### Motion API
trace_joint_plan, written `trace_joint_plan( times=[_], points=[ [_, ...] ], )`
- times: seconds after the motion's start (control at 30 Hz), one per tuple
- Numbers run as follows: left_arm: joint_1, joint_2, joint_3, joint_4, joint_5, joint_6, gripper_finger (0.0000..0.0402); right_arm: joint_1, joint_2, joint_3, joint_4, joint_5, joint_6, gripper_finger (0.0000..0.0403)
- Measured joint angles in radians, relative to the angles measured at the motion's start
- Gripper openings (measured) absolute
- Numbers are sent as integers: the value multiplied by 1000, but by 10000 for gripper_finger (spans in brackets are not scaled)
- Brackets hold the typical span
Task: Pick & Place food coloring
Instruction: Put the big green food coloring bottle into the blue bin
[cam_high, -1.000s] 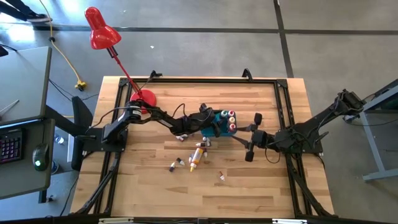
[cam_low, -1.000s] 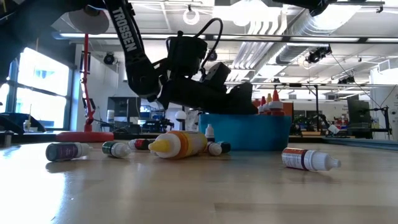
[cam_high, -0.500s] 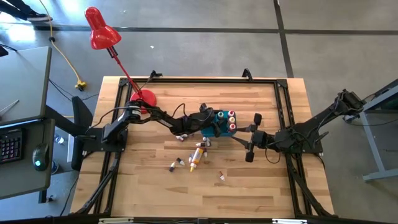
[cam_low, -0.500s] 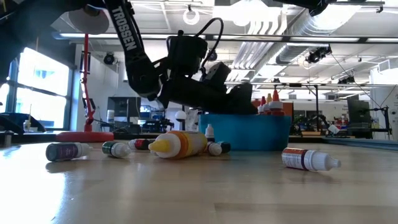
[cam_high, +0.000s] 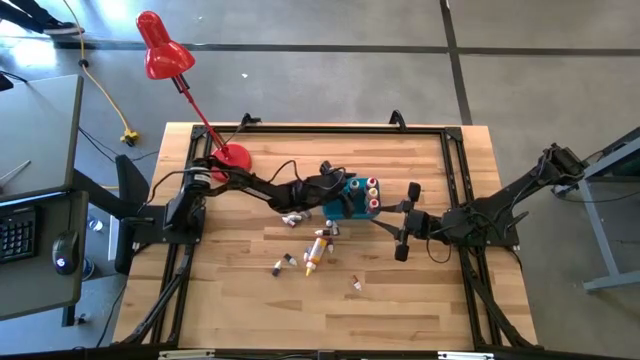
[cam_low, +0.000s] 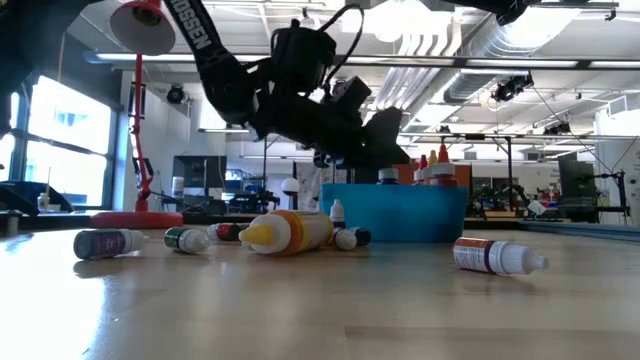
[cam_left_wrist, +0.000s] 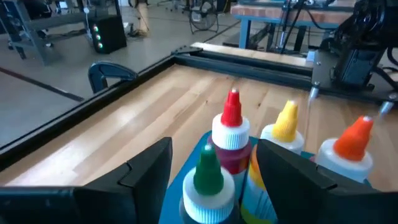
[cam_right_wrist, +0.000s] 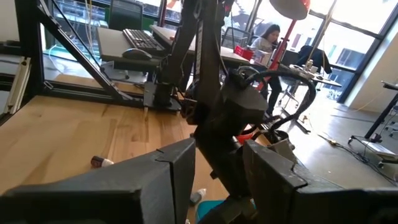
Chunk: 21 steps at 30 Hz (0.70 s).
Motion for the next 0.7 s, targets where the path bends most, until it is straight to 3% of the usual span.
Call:
trace_joint_plan(
  times=[0.27,0.7],
  points=[
    [0,3,-2,-80,11,-48,223,0,0,0,0,0,-7,129],
    [0,3,-1,-72,7,-24,114,0,0,0,0,0,-7,129]
  ],
)
